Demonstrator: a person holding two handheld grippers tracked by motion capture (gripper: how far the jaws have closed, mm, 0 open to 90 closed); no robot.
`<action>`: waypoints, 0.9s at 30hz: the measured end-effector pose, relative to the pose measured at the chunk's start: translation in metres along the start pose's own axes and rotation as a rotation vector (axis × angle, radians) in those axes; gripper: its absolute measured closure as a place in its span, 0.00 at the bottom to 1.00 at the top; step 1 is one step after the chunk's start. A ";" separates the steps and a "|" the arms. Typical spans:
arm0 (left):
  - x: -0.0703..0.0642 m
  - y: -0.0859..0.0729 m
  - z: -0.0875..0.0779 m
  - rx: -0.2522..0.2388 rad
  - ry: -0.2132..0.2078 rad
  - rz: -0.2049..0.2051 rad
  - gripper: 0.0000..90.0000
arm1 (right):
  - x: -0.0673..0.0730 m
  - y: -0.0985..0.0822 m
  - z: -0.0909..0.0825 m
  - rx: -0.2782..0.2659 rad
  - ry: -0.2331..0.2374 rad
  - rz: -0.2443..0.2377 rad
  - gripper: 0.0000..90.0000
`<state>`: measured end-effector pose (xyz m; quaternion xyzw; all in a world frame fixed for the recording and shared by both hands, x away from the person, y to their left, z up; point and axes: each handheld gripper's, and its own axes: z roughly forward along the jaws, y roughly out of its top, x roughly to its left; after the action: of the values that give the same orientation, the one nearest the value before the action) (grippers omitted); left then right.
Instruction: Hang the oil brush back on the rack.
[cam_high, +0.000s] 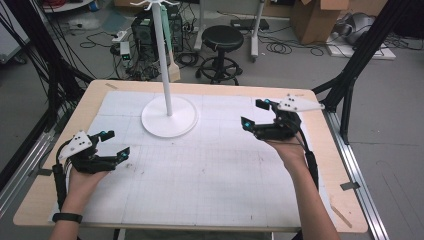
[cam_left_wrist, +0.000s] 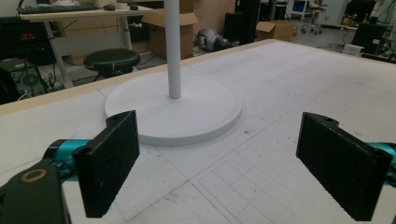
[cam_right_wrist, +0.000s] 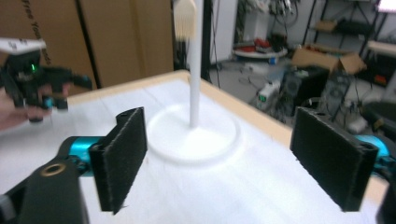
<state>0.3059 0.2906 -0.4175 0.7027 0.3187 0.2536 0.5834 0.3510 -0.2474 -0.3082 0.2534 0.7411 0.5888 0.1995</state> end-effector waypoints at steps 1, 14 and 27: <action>0.000 0.000 0.000 -0.001 -0.001 0.001 0.15 | -0.001 -0.008 -0.006 -0.005 -0.013 0.005 0.18; 0.004 -0.001 -0.001 -0.006 0.016 -0.008 0.15 | -0.006 -0.089 -0.056 0.024 -0.078 0.068 0.17; 0.014 -0.003 -0.002 -0.028 0.060 -0.029 0.15 | -0.020 -0.133 -0.087 0.064 -0.145 0.136 0.17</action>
<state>0.3134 0.3025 -0.4199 0.6820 0.3427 0.2706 0.5868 0.2959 -0.3506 -0.4179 0.3513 0.7242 0.5572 0.2041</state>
